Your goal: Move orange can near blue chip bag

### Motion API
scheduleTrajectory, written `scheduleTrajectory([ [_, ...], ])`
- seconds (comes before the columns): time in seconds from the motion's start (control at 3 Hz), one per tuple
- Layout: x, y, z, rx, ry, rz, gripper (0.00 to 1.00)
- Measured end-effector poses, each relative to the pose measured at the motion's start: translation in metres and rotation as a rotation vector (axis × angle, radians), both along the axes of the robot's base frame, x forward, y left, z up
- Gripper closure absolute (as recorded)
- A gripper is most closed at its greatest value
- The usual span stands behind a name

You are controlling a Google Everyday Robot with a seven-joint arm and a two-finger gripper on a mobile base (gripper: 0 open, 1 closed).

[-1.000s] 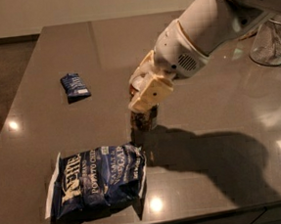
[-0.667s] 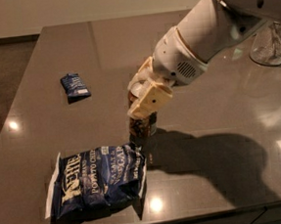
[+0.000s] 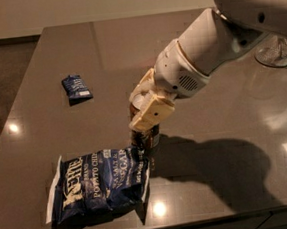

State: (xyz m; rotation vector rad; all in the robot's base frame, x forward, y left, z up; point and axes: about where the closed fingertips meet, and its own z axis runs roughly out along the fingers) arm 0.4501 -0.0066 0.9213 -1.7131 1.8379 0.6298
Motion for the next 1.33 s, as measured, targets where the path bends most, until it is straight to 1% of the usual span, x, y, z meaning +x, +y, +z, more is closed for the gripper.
scheduleTrajectory([
  [0.33,0.0,-0.0012,-0.0056,0.006,-0.01,-0.009,0.39],
  [0.67,-0.0009,0.0005,-0.0049,0.004,-0.011,-0.005,0.15],
  [1.0,-0.0019,0.002,-0.0044,0.003,-0.013,-0.002,0.0],
  [1.33,-0.002,0.0021,-0.0044,0.003,-0.013,-0.002,0.0],
])
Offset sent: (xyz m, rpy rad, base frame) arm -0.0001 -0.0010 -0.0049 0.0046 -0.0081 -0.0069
